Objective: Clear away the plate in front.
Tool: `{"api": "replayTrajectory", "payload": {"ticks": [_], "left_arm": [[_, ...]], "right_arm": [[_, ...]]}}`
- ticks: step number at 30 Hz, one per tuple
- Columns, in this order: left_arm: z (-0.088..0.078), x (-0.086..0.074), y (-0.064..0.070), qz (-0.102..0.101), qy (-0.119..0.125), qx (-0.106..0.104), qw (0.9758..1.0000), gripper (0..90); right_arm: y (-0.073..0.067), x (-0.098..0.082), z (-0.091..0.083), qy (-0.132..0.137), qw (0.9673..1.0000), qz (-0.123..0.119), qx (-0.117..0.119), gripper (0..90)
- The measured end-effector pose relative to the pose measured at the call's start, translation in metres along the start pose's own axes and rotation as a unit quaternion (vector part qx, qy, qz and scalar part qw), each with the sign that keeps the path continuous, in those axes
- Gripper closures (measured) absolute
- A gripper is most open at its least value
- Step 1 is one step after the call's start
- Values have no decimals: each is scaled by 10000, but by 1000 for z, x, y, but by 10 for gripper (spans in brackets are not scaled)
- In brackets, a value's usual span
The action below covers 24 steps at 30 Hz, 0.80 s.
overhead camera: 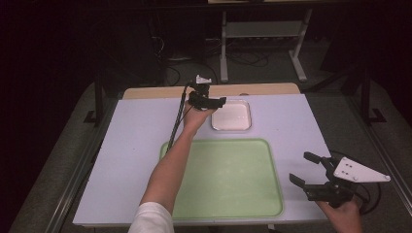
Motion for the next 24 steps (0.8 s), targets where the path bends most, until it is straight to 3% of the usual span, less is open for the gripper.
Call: {"api": "replayTrajectory", "payload": {"ticks": [3, 5, 7, 8, 11, 12, 13, 14, 15, 18, 24], "left_arm": [[13, -8, -9, -192, -179, 81, 9996, 215], [22, -16, -15, -361, -388, 161, 9985, 277], [26, -20, -17, -463, -489, 93, 9977, 286], [29, -23, -19, -603, -574, 52, 9965, 286], [37, -37, -28, -756, -973, 230, 9921, 366], [37, -37, -28, -756, -973, 230, 9921, 423], [39, -41, -30, -911, -1092, 187, 9897, 453], [39, -41, -30, -911, -1092, 187, 9897, 471], [40, -43, -30, -1091, -1132, 147, 9875, 505], [42, -47, -30, -1174, -1266, 228, 9847, 553], [45, -51, -27, -1174, -1392, 288, 9829, 649]], "right_arm": [[-2, -1, 2, -42, 10000, -30, 26, 140], [-2, -1, 2, -64, 10000, -38, 43, 142], [-2, -2, 2, -78, 10000, -29, 45, 142], [-2, -2, 2, -78, 10000, -29, 45, 142], [0, -2, 1, -50, 10000, -3, 34, 142], [0, -2, 1, -50, 10000, -3, 34, 142], [0, -2, 2, -54, 10000, -8, 41, 142], [0, -2, 2, -54, 10000, -8, 41, 142], [-1, -2, 2, -68, 10000, -13, 51, 142], [-2, -2, 3, -73, 9999, -26, 74, 142], [-3, -2, 3, -62, 9999, -29, 73, 143]]}}
Point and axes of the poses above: each handheld gripper's, and its own axes: z roughly forward along the jaws, x roughly out of its top, y roughly to its right, the point moved 10 cm from there along z, roughly forward along the jaws, and after that the axes turned 11 degrees about -y, right-handed, at the moved point
